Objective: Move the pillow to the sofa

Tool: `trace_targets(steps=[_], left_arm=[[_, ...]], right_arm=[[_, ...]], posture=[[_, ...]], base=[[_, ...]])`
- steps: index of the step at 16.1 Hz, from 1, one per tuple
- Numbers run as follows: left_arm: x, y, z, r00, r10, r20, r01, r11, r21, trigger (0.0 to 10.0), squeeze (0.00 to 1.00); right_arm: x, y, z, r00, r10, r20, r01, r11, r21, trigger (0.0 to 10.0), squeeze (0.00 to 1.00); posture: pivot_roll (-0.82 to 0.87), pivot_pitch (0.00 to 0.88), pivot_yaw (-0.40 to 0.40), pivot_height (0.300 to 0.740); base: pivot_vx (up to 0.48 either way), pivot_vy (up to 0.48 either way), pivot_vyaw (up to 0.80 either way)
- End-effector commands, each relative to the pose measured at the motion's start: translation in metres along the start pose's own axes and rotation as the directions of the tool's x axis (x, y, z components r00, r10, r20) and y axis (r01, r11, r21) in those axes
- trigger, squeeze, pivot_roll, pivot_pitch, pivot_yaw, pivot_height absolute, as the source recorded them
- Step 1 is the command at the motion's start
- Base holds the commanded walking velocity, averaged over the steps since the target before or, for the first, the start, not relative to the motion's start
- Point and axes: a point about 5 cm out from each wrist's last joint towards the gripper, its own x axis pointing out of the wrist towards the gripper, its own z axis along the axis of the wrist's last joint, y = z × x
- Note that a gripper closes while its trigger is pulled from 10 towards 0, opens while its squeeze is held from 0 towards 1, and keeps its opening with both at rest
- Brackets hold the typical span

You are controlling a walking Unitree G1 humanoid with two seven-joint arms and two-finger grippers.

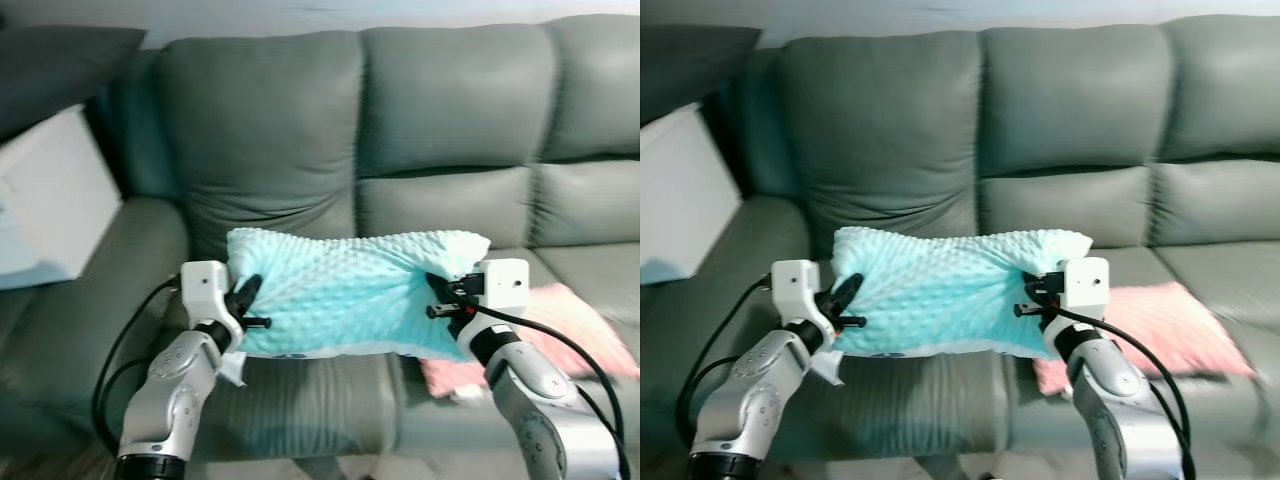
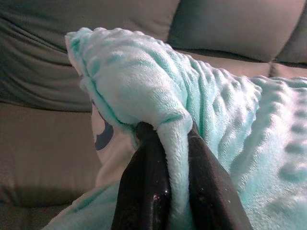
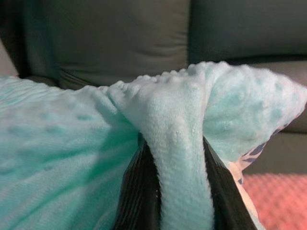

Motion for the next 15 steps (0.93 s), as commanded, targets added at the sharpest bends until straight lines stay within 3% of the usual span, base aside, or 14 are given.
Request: trace_targets(steps=[1,7,11,15], left_arm=[[-0.003,0.007,0.003,1.000,0.021,0.008,-0.021,1.000,0.021,10.0,0.00],[-0.002,0.006,0.003,1.000,0.019,0.001,-0.019,0.999,0.043,10.0,0.00],[0.000,-0.003,0.005,0.999,-0.027,0.024,0.026,0.998,0.059,10.0,0.00],[0.005,-0.002,0.010,0.999,-0.029,0.039,0.025,0.995,0.098,10.0,0.00]], right_arm=[[0.000,0.006,0.007,0.999,0.019,0.033,-0.018,1.000,-0.001,10.0,0.00],[0.000,0.005,0.005,1.000,0.011,0.030,-0.011,1.000,0.003,10.0,0.00],[0.000,0.005,0.005,0.999,0.005,0.032,-0.005,1.000,0.004,10.0,0.00],[0.000,0.002,0.006,0.999,-0.011,0.035,0.011,1.000,0.003,10.0,0.00]], posture=[[-0.20,0.000,0.043,0.740],[-0.19,0.000,0.047,0.740],[-0.20,0.000,0.052,0.740],[-0.20,0.000,0.052,0.740]], base=[[0.000,0.480,0.00],[0.000,0.480,0.00],[0.000,0.000,0.00],[0.000,0.000,0.00]])
